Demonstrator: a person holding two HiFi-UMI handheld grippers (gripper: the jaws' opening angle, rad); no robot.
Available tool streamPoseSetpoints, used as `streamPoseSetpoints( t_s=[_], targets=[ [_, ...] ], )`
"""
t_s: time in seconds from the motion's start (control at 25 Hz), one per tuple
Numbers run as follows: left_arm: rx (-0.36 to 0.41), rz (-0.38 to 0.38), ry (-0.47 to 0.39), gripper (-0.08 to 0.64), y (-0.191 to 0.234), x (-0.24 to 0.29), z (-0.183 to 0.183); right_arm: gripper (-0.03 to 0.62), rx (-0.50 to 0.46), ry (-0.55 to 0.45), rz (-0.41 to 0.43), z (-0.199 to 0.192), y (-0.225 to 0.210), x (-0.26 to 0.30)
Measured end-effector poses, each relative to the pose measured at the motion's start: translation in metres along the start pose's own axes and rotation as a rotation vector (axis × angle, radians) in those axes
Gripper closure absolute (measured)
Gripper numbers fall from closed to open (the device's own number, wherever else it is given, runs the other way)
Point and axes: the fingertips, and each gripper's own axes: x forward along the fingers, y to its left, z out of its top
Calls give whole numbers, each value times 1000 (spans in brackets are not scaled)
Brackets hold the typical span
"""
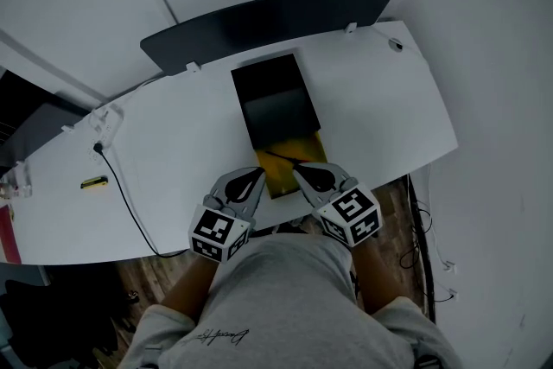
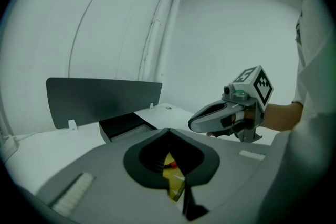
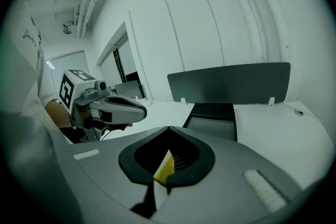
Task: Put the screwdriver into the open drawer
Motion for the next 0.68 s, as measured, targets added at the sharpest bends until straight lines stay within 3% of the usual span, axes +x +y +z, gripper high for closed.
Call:
streamPoseSetpoints(
  t_s=[0.68],
  targets=[
    [4,34,-23,560,8,-6,10,578,-20,26,16,-3,4,2]
  ],
)
